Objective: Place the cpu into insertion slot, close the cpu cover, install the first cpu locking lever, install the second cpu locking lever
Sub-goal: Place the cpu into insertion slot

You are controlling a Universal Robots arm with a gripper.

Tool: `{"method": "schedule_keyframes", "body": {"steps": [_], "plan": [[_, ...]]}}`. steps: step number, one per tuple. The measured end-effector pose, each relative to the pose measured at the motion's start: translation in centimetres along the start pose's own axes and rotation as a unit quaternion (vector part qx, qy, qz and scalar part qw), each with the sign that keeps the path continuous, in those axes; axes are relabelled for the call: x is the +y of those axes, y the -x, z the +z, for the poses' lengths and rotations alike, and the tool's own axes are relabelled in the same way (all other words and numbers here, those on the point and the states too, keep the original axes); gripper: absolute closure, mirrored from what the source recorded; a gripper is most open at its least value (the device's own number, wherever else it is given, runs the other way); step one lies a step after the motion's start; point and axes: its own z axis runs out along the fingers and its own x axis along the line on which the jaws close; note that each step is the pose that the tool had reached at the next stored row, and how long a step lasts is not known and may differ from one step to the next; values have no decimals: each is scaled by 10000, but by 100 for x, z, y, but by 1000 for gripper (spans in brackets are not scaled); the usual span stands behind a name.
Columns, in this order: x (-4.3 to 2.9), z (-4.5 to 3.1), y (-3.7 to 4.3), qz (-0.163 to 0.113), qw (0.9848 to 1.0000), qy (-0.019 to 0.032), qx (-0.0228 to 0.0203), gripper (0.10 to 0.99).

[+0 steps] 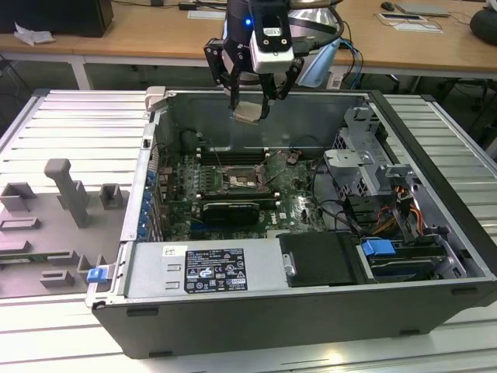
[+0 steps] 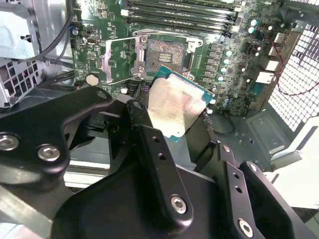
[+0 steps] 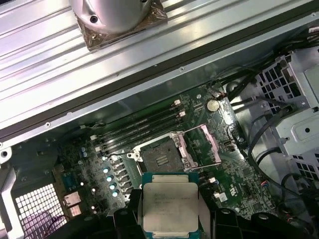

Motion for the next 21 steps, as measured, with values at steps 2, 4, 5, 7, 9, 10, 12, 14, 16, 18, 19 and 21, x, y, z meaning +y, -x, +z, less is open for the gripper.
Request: {"method": "schedule_keyframes", "body": {"steps": [2,4,5,7,9,10,12,14,16,18,19,21], "plan": [[-1,4,0,101,9999,2,-9,549],[-1,7,0,216,9998,4,-19,549],[-2,8,0,259,9997,5,-22,549],[-2,12,1,446,9990,9,-39,549],[-2,15,0,660,9978,13,-57,549],[-2,17,1,732,9973,14,-64,549],[-3,19,1,875,9961,17,-76,549],[-3,21,1,1010,9949,19,-88,549],[-3,24,1,1212,9926,23,-106,549],[-3,26,1,1364,9906,26,-119,549],[-3,27,1,1411,9899,27,-123,549],[-3,28,1,1512,9884,29,-132,549]]}}
